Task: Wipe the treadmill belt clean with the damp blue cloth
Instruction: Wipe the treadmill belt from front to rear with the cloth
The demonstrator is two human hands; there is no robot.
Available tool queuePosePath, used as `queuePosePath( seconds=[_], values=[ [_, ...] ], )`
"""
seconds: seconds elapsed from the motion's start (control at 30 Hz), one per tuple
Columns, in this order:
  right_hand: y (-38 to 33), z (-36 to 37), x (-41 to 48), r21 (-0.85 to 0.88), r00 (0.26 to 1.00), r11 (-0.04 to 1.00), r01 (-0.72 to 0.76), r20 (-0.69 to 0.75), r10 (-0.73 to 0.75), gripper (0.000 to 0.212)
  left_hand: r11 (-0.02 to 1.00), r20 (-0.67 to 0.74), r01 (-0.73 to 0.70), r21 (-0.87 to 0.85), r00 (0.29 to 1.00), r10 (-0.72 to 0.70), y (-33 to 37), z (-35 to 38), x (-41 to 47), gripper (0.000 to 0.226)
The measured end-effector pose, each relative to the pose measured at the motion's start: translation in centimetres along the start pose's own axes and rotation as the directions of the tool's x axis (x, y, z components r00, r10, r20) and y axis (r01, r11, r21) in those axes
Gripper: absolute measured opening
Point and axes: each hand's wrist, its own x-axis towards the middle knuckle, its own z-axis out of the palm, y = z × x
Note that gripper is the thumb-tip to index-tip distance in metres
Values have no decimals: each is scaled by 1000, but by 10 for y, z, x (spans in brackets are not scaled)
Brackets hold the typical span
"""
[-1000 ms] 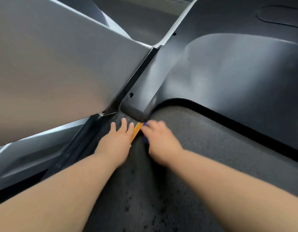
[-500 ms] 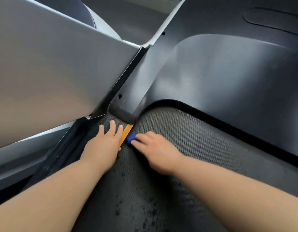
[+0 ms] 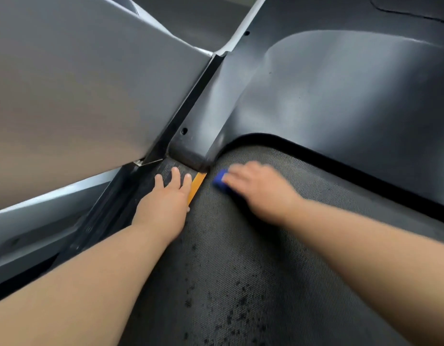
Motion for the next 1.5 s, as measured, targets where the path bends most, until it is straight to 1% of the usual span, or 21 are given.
queuePosePath(
  seconds=[0.07,0.13,0.2,0.27,0.37,0.43,0.5,0.53,0.57,0.63,0.7,0.8,0.9,1.0,1.1,1.17,1.23,1.33,1.37,1.4,1.5],
  values=[
    [34,-9,13,-102,961,955,-277,-42,274,44,1000,-5,-1,7,1000,1,-1,0,0,68],
    [32,-10,13,-47,903,902,-429,4,430,43,1000,5,8,8,1000,-8,2,0,-2,68],
    [-5,-4,1,58,921,920,-388,64,384,43,1000,12,21,-1,1000,-21,4,-2,-3,68],
    [-44,2,-23,155,976,966,-207,101,193,48,999,8,32,-28,999,-32,5,-3,-5,69],
    [-34,9,-38,64,999,998,-17,32,15,53,999,-19,36,-30,999,-36,3,-1,-8,68],
    [-2,3,-30,-1,987,988,-152,-57,152,47,999,-38,36,-21,999,-36,1,1,-8,66],
    [18,-9,-24,41,893,902,-429,-130,431,35,998,-7,45,-38,999,-45,2,-1,-8,66],
    [16,-11,-24,57,847,850,-523,-77,526,31,997,3,51,-50,999,-51,3,-3,-10,65],
    [6,-11,-26,53,837,836,-546,-10,547,32,998,-24,36,-47,999,-37,4,-6,-11,65],
    [-26,-11,-33,-31,888,892,-450,88,451,51,995,-169,-101,3,981,100,10,-13,-16,62],
    [-39,-7,-36,-74,912,914,-399,65,404,56,974,-236,-216,-60,952,197,20,-17,-23,55],
    [-11,-13,-28,-26,864,864,-503,-27,502,33,954,-85,-245,-172,969,233,33,-9,-31,48],
    [17,-18,-25,58,790,789,-612,-11,613,41,960,59,-237,-146,967,248,34,3,-34,69],
    [5,-14,-32,63,840,838,-542,11,543,37,964,70,-212,-163,972,226,36,3,-32,83],
    [-37,4,-57,108,949,943,-314,24,313,25,969,94,-183,-167,975,201,38,-3,-25,92],
    [-41,5,-70,120,969,962,-247,22,246,27,970,144,-192,-153,966,214,40,-5,-23,94],
    [-7,-3,-64,110,918,915,-387,-42,393,27,970,170,-188,-157,962,214,41,-2,-24,92],
    [53,-20,-56,91,707,708,-700,-51,705,35,969,167,-175,-177,964,205,44,3,-26,90],
    [58,-21,-58,94,690,690,-717,-42,723,35,968,168,-174,-178,964,204,45,4,-26,90],
    [54,-20,-60,112,705,704,-701,-45,708,34,969,171,-174,-178,964,205,44,4,-26,91],
    [5,-2,-75,192,822,819,-541,-87,563,29,969,173,-171,-176,964,202,45,5,-24,91]
  ],
)
